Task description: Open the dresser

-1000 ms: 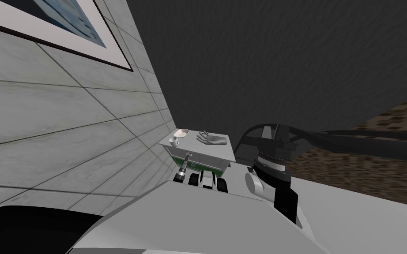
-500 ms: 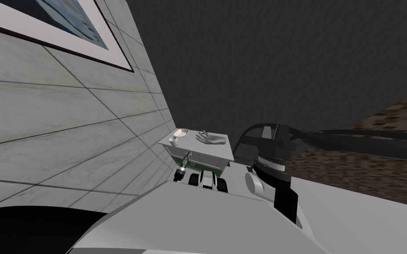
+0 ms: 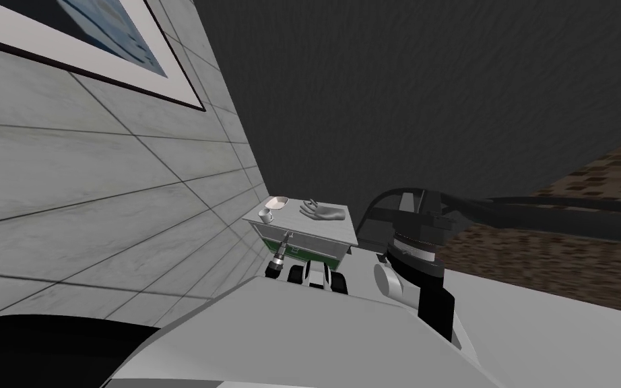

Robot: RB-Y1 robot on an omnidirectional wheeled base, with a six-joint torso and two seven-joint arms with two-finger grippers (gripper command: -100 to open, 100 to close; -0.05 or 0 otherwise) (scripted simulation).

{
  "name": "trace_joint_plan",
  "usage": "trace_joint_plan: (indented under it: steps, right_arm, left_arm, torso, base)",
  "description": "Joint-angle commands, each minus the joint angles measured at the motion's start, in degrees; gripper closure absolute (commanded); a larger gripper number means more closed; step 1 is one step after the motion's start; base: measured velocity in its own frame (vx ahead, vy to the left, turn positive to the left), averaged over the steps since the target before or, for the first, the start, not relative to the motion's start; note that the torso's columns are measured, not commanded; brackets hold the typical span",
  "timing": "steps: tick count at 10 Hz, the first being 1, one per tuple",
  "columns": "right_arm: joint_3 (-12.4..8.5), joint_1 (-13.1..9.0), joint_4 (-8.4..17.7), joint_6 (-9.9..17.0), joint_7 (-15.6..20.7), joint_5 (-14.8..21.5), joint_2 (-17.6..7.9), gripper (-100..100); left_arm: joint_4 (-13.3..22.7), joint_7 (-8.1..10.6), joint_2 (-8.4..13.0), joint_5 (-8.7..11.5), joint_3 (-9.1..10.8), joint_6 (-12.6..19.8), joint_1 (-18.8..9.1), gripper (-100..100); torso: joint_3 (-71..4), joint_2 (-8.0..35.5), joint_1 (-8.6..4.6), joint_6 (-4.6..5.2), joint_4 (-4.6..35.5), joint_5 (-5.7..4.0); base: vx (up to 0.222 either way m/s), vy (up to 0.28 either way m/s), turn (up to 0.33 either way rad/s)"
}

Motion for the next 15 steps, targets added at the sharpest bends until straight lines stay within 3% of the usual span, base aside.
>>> trace_joint_plan:
  steps: [1, 4, 10, 11, 12, 15]
  right_arm:
    - [0.0, -0.01, 0.0, 0.0, 0.0, 0.0, 0.0, 0]
    - [0.0, -0.02, 0.01, 0.01, 0.0, 0.0, 0.0, 0]
    - [0.0, -0.01, 0.01, 0.01, 0.0, 0.0, 0.0, 0]
    - [0.0, 0.0, 0.01, 0.0, 0.0, 0.0, 0.0, 0]
    - [0.0, 0.0, 0.0, 0.0, 0.0, 0.0, 0.0, 0]
    - [0.0, 0.0, 0.0, 0.0, 0.0, 0.0, 0.0, 0]
  left_arm:
    - [-0.38, 0.67, 0.66, 0.04, 0.11, 2.2, -0.46, 100]
    - [-1.12, 1.66, 1.61, 0.09, 0.2, 5.11, -1.71, 100]
    - [-0.8, 2.29, 2.08, -0.1, -0.11, 4.17, -1.98, 100]
    - [-1.54, 3.28, 2.93, 0.09, 0.08, 7.01, -4.08, -100]
    - [-1.54, 3.28, 2.93, 0.09, 0.08, 7.19, -4.08, -100]
    - [-2.9, 4.66, 4.15, 0.38, 0.37, 11.74, -7.44, -100]
  torso:
    - [0.15, 0.21, -0.01, 0.0, -0.01, 0.05]
    - [-0.02, -0.02, 0.05, -0.03, 0.03, -0.01]
    - [-0.02, -0.05, -0.05, 0.04, 0.02, 0.0]
    - [-0.23, -0.38, -0.1, 0.13, 0.08, -0.06]
    - [-0.21, -0.26, -0.25, 0.14, 0.12, -0.12]
    - [-0.03, 0.0, -0.17, 0.12, 0.2, -0.09]
  base:
    - [-0.15, -0.006, 0.021]
    - [-0.194, -0.007, 0.025]
    - [-0.143, 0.001, 0.025]
    - [-0.103, -0.025, 0.006]
    - [-0.106, -0.024, 0.002]
    - [-0.086, -0.015, 0.002]
